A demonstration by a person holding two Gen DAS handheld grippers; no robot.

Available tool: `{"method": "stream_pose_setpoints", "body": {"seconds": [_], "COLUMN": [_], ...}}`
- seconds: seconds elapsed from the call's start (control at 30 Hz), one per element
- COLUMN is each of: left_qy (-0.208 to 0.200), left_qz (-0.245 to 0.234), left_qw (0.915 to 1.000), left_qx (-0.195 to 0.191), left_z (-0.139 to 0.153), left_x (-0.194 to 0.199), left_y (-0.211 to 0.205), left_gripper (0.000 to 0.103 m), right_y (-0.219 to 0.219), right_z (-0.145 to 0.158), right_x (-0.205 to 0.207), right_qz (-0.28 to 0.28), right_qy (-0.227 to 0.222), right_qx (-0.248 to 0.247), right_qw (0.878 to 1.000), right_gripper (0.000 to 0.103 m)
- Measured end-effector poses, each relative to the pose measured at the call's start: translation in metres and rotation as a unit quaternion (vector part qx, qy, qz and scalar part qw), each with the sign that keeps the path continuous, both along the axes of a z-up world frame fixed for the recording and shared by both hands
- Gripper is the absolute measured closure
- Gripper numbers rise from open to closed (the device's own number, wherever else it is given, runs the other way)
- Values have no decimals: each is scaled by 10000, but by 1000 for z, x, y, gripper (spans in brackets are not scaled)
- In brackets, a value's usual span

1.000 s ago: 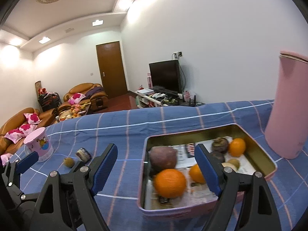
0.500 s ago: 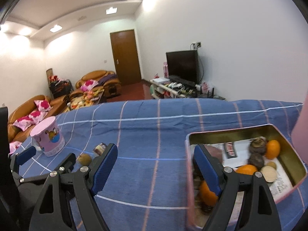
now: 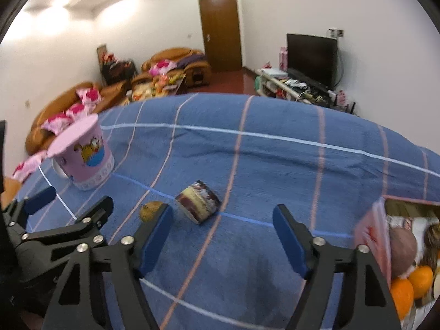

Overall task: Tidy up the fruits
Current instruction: 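Grasp the small jar with the right gripper while the left grasps the small brown fruit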

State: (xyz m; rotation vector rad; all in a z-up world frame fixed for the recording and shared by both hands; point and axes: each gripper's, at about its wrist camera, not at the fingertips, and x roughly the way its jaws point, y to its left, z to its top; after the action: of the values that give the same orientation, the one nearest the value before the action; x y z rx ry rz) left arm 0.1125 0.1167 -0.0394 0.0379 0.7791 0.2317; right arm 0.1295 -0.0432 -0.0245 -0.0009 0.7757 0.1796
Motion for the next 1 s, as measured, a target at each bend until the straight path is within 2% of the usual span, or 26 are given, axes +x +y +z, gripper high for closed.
{"method": "stream_pose_setpoints", "body": {"seconds": [0.07, 0.17, 0.23, 0.27, 0.3, 0.4, 0.47, 0.5, 0.63, 0.77, 0.83, 0.87, 0.9, 0.93, 0.97, 1.0], "left_qy": [26, 49, 44, 28, 8, -93, -174, -223, -402, -296, -315, -301, -282, -249, -220, -200], "left_qz": [-15, 41, 12, -15, -38, -125, -208, -287, -607, -563, -481, -440, -421, -403, -377, -352], "left_qw": [9999, 10000, 10000, 10000, 10000, 9998, 9996, 9993, 9973, 9979, 9983, 9986, 9987, 9988, 9990, 9991], "left_qx": [-139, -70, -35, -12, 20, 85, 94, 90, 85, 90, 15, -30, -63, -88, -92, -92], "left_z": [-1, -2, -1, -1, 0, 3, 6, 8, 13, 11, 12, 12, 11, 11, 10, 9], "left_x": [0, 1, 1, 1, 1, 0, -1, -2, -7, -7, -6, -6, -6, -5, -4, -3], "left_y": [3, 3, 0, -2, -3, -8, -9, -11, -15, -16, -14, -12, -10, -8, -7, -6], "left_gripper": [1, 1, 1, 1, 1, 1, 1, 1, 1, 1, 1, 1, 1, 1, 1, 1], "right_y": [4, 5, 9, 12, 14, 14, 9, 7, -9, -27, -31, -30, -28, -25, -22, -19], "right_z": [-5, -9, -11, -12, -13, -11, -7, -5, 9, 12, 11, 8, 7, 5, 4, 5], "right_x": [11, 20, 24, 24, 24, 18, 10, 6, -18, -24, -21, -17, -14, -11, -8, -6], "right_qz": [18, 81, 201, 290, 345, 337, 316, 270, 74, -64, -70, -57, -36, -5, 31, 86], "right_qy": [190, 362, 480, 532, 548, 492, 338, 239, -213, -329, -240, -117, -37, 29, 61, 43], "right_qx": [-65, 40, 25, -1, -56, -111, 47, 111, 417, 818, 915, 936, 951, 956, 930, 888], "right_qw": [9998, 9993, 9986, 9982, 9979, 9982, 9989, 9993, 9989, 9961, 9955, 9955, 9955, 9954, 9956, 9960], "right_gripper": [33, 34, 49, 62, 70, 77, 85, 86, 86, 86, 82, 72, 54, 44, 37, 37]}}
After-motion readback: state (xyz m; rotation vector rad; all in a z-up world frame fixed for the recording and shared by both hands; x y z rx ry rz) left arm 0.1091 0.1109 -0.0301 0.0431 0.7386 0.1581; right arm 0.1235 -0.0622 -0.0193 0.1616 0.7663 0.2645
